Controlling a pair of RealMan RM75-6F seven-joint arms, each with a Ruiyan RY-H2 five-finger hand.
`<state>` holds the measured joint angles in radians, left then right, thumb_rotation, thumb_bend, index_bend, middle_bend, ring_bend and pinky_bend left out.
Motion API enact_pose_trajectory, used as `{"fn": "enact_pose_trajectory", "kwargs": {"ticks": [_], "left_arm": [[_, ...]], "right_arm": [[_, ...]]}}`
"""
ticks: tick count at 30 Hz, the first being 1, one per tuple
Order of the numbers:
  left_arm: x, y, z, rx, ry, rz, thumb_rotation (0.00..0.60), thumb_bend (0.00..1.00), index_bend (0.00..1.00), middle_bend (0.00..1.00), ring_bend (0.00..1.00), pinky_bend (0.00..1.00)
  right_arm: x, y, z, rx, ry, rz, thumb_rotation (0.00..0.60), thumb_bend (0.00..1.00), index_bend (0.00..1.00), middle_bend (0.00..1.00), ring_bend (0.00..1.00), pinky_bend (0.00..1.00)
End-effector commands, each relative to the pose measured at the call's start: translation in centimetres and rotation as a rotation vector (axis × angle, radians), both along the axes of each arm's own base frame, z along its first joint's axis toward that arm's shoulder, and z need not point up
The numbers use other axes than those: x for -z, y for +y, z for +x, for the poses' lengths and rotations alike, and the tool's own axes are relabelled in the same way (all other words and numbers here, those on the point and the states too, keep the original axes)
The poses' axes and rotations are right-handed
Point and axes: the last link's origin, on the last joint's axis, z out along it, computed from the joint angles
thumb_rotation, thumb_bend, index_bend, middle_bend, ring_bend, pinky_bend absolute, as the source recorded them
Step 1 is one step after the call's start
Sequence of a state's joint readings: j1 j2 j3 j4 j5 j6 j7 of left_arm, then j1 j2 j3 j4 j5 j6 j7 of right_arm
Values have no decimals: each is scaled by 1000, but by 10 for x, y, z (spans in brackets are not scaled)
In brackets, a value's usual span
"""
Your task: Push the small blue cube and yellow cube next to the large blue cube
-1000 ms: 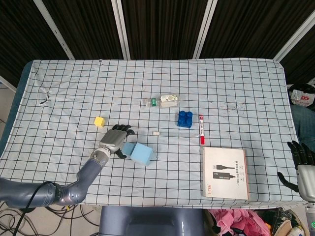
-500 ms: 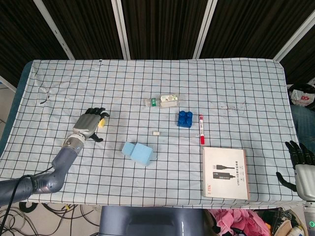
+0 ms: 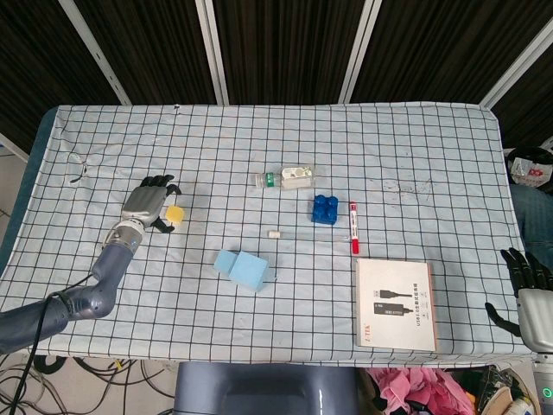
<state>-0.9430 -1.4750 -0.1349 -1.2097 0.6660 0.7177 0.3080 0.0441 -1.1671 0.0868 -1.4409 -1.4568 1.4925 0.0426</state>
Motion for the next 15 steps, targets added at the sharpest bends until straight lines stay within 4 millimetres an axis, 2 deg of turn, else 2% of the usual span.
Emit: {"fn": "enact_pose_trajectory", "kwargs": {"ticks": [1,7,15], "left_arm": [[9,5,2,-14,9,2,600,201,299,54,0,0],[20,12,3,-23,14,4,600,202,338,55,0,0],[20,15,-1,-43,34,26,600,226,359,58,0,0]], "right_arm": [[-1,0,0,1,-1,-2,600,220,0,41,0,107],[0,0,-1,3,0,0,600,221,0,41,0,107],[0,-1,-2,7,1,3,600,221,0,41,0,107]]}}
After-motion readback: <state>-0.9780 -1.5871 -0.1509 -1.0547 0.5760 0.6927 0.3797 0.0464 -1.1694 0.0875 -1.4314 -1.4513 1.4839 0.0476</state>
